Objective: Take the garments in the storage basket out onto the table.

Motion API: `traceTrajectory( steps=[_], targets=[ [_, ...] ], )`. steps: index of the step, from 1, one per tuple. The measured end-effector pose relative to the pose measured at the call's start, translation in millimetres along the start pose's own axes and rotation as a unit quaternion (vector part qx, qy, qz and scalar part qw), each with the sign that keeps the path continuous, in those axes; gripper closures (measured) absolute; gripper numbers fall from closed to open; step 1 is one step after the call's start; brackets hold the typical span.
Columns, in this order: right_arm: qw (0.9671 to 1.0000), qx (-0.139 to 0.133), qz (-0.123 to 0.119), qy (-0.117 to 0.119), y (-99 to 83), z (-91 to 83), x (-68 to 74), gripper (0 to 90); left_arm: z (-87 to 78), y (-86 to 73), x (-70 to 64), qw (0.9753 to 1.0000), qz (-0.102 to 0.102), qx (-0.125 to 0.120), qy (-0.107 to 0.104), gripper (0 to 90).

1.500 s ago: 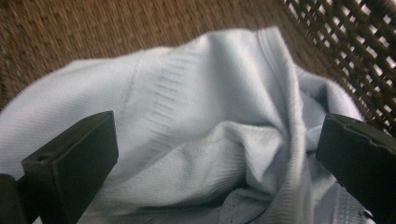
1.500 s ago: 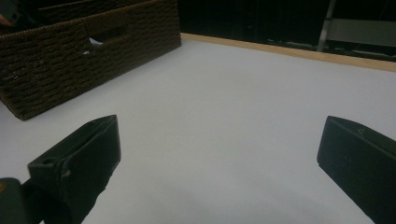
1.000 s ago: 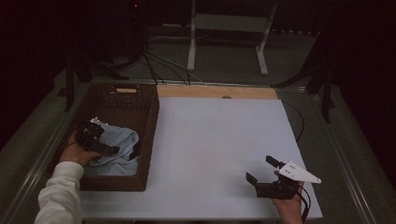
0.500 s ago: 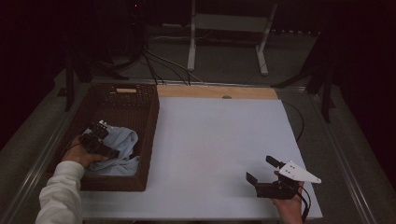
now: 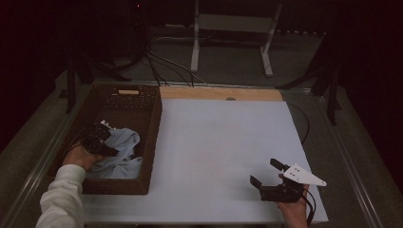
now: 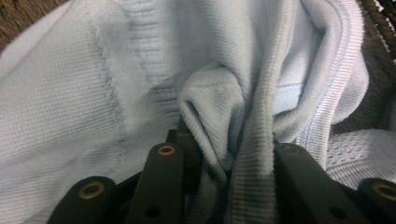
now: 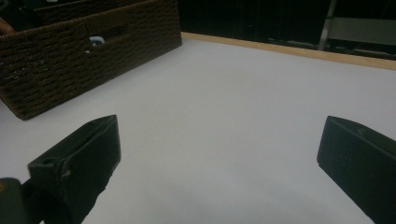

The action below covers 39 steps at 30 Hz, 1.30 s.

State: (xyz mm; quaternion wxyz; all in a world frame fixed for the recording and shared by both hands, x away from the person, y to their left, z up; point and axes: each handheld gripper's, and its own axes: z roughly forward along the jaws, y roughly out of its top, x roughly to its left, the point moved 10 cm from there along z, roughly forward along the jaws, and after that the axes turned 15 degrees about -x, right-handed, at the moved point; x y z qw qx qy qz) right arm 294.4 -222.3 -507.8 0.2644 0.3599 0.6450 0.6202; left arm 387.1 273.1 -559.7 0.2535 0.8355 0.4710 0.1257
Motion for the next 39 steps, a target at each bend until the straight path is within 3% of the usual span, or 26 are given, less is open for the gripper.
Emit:
traceTrajectory(
  steps=[6, 16, 22, 29, 39],
  targets=[
    [1.0, 0.0, 0.001, -0.001, -0.1, 0.1, -0.2, 0.0, -6.8, 6.5, 1.3, 0.9995, -0.017, -0.026, -0.004, 76.5],
    [1.0, -0.002, 0.003, -0.002, 0.4, -0.3, -1.3, 0.0, -23.6, 25.8, -1.8, 0.9968, -0.023, -0.076, -0.002, 76.5],
    [1.0, -0.002, 0.002, -0.001, 0.4, -0.4, -0.8, 0.0, -39.9, 42.6, -4.0, 0.9916, -0.035, -0.125, 0.0, 76.5],
    [1.0, -0.002, 0.003, -0.001, 0.7, -0.7, -1.0, 0.0, -47.7, 54.1, -10.8, 0.9893, -0.018, -0.144, -0.002, 76.4],
    [1.0, -0.003, 0.004, -0.001, 0.9, -0.8, -1.2, 0.0, -61.9, 69.1, -17.8, 0.9829, -0.019, -0.183, -0.009, 76.4]
  ],
)
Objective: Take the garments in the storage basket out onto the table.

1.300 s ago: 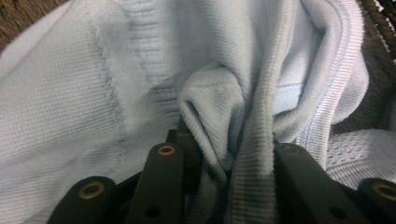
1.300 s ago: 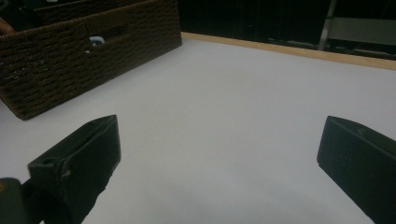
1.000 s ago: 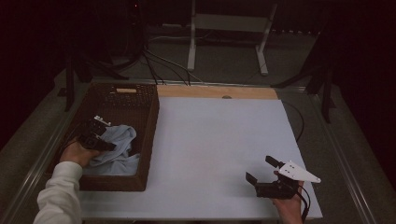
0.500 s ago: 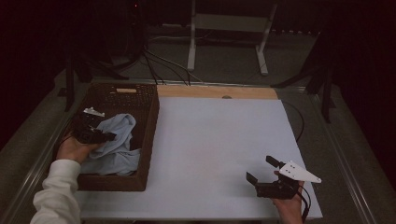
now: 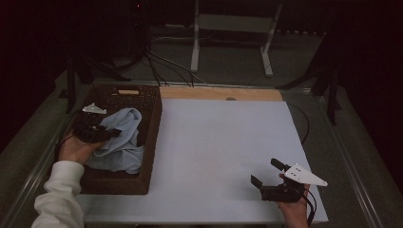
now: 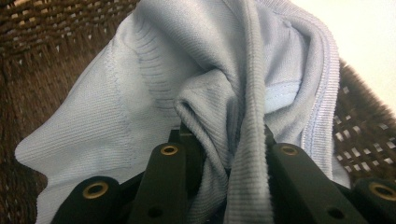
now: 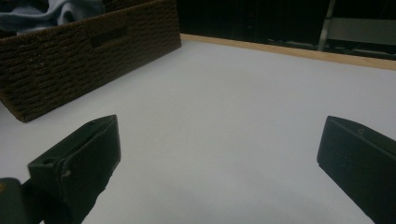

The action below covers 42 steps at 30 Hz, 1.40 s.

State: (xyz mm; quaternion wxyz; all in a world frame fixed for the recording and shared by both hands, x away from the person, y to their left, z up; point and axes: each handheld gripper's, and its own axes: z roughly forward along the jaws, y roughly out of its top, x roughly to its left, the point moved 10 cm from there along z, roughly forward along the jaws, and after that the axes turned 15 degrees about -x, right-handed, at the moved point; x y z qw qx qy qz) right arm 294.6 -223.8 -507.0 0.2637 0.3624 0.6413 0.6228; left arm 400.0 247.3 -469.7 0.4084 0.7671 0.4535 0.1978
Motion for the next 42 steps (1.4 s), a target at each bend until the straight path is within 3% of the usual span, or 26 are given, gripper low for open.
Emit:
traceTrajectory(
  steps=[16, 42],
  targets=[
    [1.0, 0.0, 0.001, 0.0, -0.2, 0.3, 0.1, 0.0, -11.3, 19.8, -17.8, 0.999, 0.0, -0.038, -0.022, 76.5],
    [1.0, 0.001, 0.004, -0.001, -0.6, 0.3, -0.9, 0.0, -21.4, 48.2, -39.8, 0.9938, -0.014, -0.099, -0.048, 76.8]
  ],
)
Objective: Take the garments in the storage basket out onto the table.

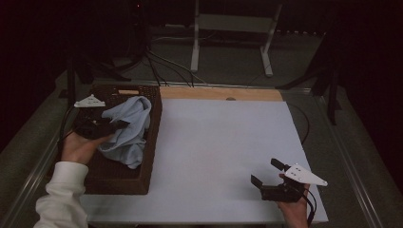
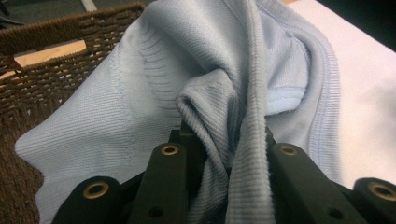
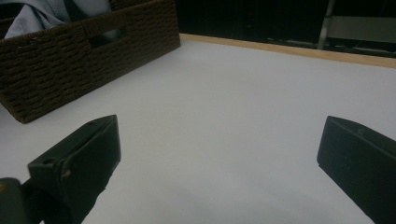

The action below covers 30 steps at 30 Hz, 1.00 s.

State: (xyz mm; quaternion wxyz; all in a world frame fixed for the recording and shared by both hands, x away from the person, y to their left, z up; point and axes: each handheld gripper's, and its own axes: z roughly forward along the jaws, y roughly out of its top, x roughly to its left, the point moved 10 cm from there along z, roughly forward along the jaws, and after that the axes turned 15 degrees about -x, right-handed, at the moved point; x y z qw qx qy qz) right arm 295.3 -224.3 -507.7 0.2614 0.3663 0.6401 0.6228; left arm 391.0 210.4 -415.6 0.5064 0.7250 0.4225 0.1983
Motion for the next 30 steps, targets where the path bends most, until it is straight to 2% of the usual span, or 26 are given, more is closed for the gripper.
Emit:
traceTrajectory(
  steps=[20, 30],
  targets=[
    [1.0, 0.0, 0.001, -0.001, 0.1, -0.1, -0.1, 0.0, -2.0, 26.2, -14.1, 0.9986, -0.024, -0.044, -0.017, 77.3],
    [1.0, -0.001, 0.001, -0.001, 0.3, -0.1, -0.3, 0.0, -2.2, 39.7, -22.6, 0.9973, -0.024, -0.063, -0.031, 77.3]
  ],
)
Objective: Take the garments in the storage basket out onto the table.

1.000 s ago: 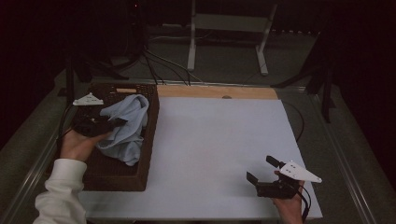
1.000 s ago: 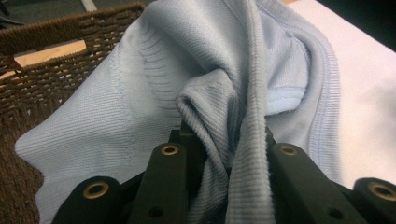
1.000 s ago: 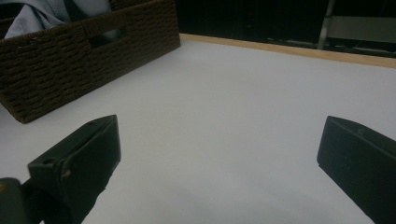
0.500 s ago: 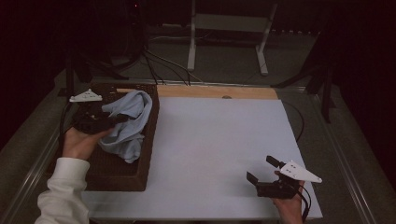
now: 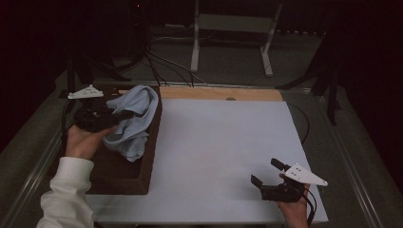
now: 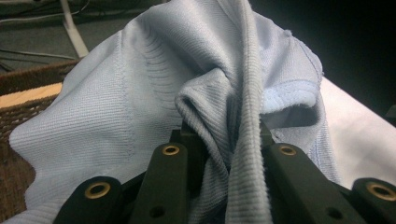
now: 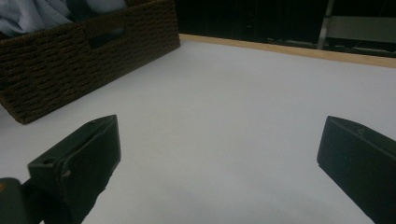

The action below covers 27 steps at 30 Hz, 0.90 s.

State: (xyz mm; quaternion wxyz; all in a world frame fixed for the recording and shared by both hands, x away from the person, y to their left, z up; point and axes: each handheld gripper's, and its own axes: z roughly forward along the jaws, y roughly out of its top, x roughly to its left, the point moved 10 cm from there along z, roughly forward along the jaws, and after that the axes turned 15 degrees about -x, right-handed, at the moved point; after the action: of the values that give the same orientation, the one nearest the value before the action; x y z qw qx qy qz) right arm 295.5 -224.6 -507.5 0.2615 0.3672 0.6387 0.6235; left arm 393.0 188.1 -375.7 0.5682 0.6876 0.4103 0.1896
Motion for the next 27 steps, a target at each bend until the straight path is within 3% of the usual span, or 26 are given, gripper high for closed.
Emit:
traceTrajectory(
  steps=[5, 10, 27],
  targets=[
    [1.0, -0.001, 0.0, 0.0, 0.2, 0.0, 0.1, 0.0, 2.3, 8.3, -6.9, 0.9998, -0.003, -0.016, -0.014, 77.3],
    [1.0, -0.002, 0.0, -0.001, 0.5, -0.3, -0.4, 0.0, 10.6, 11.0, -14.8, 0.9997, 0.009, -0.012, -0.018, 77.3],
    [1.0, -0.005, 0.002, -0.001, 1.0, -0.1, -0.7, 0.0, 27.6, 20.6, -32.3, 0.9987, 0.007, -0.029, -0.041, 77.3]
  ],
)
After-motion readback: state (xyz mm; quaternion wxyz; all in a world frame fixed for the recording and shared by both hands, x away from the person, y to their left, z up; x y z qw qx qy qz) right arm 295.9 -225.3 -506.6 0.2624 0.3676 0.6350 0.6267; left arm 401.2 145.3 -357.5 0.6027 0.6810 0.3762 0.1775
